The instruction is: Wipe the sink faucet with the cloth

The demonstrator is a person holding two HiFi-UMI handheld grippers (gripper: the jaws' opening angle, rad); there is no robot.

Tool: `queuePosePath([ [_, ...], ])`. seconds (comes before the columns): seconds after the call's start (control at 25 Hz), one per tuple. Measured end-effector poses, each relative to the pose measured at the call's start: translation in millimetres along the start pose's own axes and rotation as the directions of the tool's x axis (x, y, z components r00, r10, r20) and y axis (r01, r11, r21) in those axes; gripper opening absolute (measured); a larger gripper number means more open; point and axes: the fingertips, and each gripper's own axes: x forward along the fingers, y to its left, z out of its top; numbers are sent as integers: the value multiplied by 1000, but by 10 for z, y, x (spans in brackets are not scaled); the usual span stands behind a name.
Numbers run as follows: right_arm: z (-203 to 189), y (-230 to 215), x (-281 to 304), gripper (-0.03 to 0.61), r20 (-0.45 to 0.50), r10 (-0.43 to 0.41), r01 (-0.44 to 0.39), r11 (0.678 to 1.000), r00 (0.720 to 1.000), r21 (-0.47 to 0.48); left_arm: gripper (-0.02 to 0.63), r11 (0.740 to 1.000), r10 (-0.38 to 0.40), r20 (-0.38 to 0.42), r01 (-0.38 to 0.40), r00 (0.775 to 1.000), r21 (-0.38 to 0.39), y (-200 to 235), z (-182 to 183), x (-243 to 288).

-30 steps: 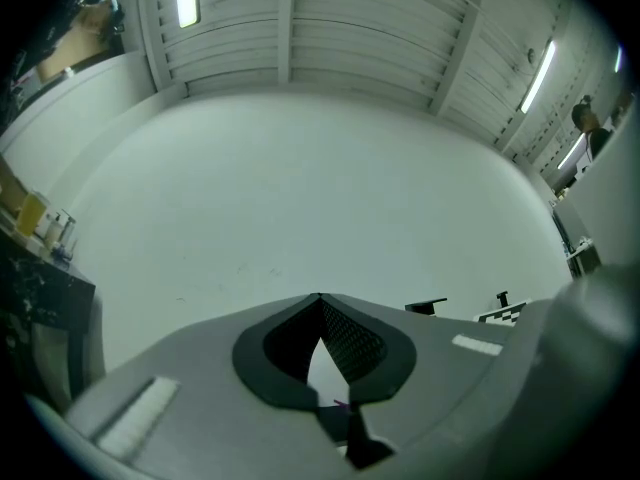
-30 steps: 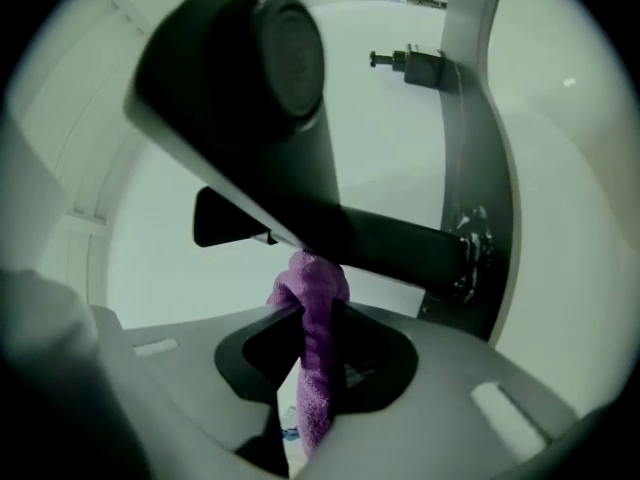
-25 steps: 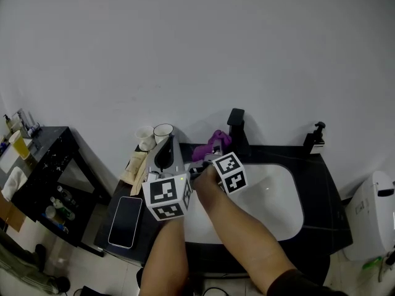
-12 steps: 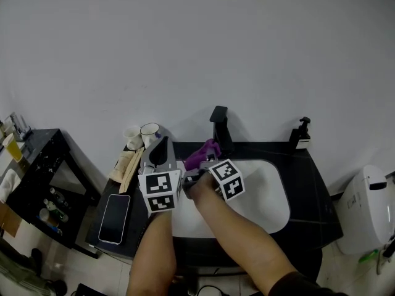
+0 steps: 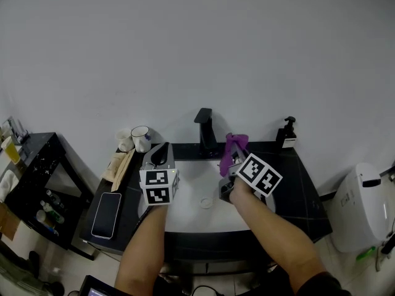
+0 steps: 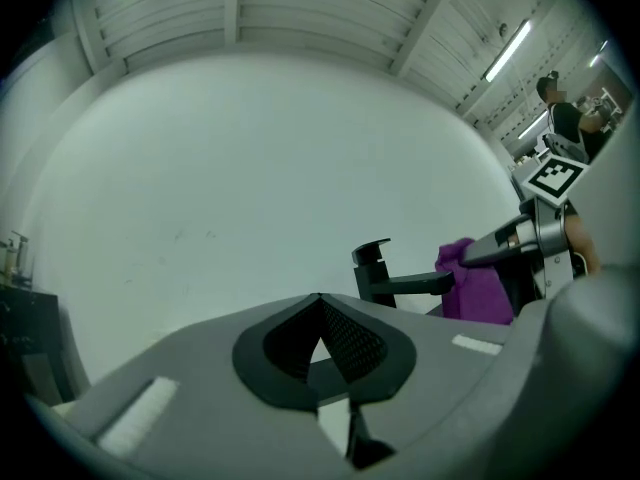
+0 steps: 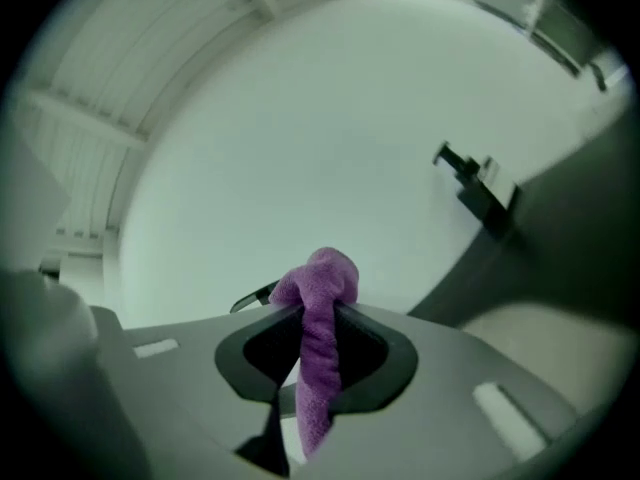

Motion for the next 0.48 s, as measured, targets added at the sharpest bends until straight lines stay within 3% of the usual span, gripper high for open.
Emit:
queuePosePath([
  [0.08, 244, 61, -25, 67, -16, 60, -62, 979, 998, -194, 17, 1000, -2, -7, 2, 1000, -19, 2, -21, 6],
  [0.12, 333, 96, -36, 67, -33, 84, -90, 948, 996, -305, 17, 999, -2, -10, 1, 1000, -33, 8, -27, 6],
  [0.24, 426, 155, -120, 69, -90, 110, -142, 779, 990, -611, 17, 999, 9, -11, -9, 1000, -31, 12, -27, -3],
  [0.32, 383, 161, -218, 69, -110, 116, -160, 686, 987, -710, 17, 1000, 12, -6, -12, 1000, 10, -25, -5, -11],
  [0.4, 338, 163, -307, 71, -101, 125, -159, 655, 987, -739, 17, 999, 4, 3, -4, 1000, 32, -84, 35, -10],
  [0.48, 292, 161, -360, 71, -87, 136, -157, 683, 987, -713, 17, 999, -2, 10, 2, 1000, 34, -125, 65, -7],
])
